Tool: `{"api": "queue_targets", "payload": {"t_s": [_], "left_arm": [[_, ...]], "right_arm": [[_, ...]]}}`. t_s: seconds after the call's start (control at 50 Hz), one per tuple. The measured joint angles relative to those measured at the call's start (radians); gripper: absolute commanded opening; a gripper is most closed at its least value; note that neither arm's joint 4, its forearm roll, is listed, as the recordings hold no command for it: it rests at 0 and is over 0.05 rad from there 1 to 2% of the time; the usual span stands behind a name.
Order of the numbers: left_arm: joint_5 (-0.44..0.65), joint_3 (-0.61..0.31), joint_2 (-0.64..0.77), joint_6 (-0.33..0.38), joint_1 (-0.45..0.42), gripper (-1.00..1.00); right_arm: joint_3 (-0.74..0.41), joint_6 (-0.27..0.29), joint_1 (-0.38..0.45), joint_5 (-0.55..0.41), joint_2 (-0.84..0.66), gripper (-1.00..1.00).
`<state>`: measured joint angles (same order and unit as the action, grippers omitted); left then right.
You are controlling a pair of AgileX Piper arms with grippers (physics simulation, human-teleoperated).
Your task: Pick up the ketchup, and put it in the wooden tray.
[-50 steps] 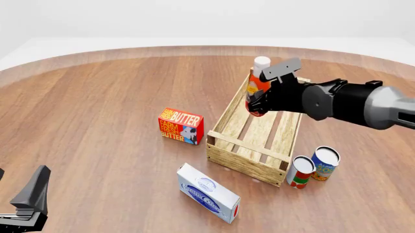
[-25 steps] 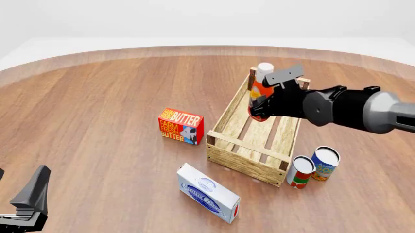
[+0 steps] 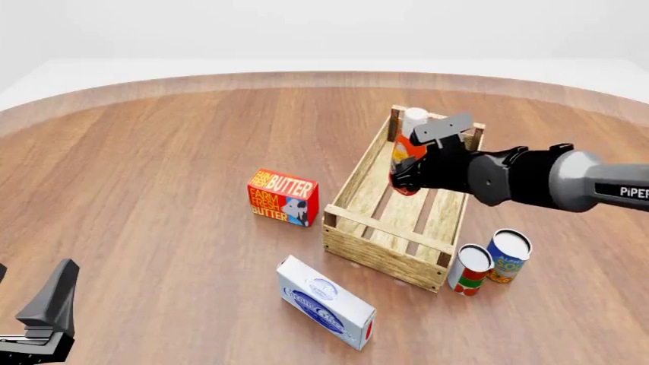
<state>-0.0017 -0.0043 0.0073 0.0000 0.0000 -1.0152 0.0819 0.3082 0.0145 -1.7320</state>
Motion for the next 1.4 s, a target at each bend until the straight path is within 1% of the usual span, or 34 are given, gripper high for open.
{"api": "queue_targets", "payload": {"t_s": [0.26, 0.56, 0.92, 1.4], "left_arm": [[0.000, 0.000, 0.000, 0.000, 0.000, 1.00], [0.000, 0.000, 0.000, 0.000, 0.000, 1.00], [0.000, 0.000, 0.000, 0.000, 0.000, 1.00], [0.000, 0.000, 0.000, 0.000, 0.000, 1.00]], "right_arm": [[0.010, -0.013, -0.024, 0.063, -0.060, -1.00], [0.001, -0.025, -0.039, 0.112, -0.129, -1.00], [-0.042, -0.038, -0.050, 0.119, -0.206, -1.00], [-0.069, -0.047, -0.056, 0.125, -0.228, -1.00]]}}
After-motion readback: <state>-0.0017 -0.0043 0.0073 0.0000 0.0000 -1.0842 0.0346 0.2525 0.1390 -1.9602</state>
